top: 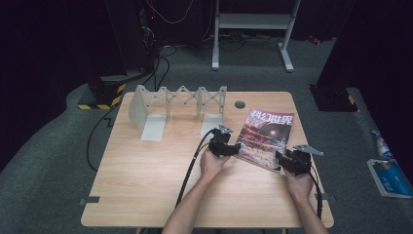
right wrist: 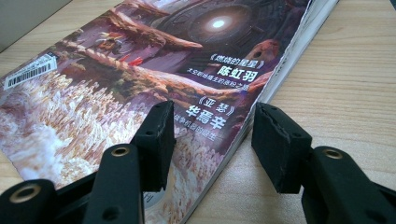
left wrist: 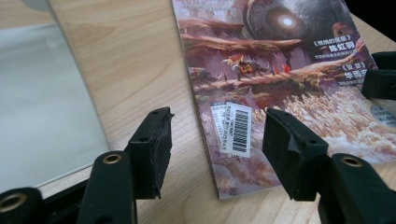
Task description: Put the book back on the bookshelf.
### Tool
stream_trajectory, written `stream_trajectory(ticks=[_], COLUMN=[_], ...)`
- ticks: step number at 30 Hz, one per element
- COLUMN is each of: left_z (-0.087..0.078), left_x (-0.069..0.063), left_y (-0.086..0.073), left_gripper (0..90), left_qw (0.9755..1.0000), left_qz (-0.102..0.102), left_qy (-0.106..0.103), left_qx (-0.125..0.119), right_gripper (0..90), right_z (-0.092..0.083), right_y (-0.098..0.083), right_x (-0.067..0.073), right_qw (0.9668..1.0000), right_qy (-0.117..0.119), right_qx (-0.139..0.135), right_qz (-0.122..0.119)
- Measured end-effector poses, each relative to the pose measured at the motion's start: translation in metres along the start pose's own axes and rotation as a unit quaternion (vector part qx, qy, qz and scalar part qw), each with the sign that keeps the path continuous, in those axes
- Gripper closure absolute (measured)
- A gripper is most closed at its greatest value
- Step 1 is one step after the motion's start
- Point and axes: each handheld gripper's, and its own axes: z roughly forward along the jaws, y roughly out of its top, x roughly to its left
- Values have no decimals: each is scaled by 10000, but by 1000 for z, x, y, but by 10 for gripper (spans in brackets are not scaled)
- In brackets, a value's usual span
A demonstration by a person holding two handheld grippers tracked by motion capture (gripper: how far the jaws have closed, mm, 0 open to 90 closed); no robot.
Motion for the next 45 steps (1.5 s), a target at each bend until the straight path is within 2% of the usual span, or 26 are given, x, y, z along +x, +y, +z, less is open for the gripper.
stream_trajectory(ticks=[5,21,30,33,35,40,43,45], left_z=[11,31,34,35,35,37,39,40], left_x=[-1,-8,-8,-9,-9,-10,-13,-16], left_y=[0,4,4,4,4,5,4,5], left_gripper=[408,413,414,413,409,406,404,392], left_qw=[9999,9996,9996,9997,9997,9998,9999,9998], left_qz=[-138,-123,-151,-138,-61,-63,14,77], left_qy=[-42,98,52,67,107,89,24,53], left_qx=[94,234,214,203,195,173,138,147], right_gripper=[489,490,497,498,501,503,504,504], right_z=[0,0,0,0,0,0,0,0], right_y=[0,0,1,1,1,0,0,1], right_x=[0,0,0,0,0,1,1,0], right_qw=[10000,10000,10000,10000,10000,10000,10000,10000], right_qy=[-1,-1,11,8,8,-6,1,9], right_qx=[1,4,30,26,14,14,15,17], right_qz=[-3,-8,-11,-28,-52,-74,-71,-72])
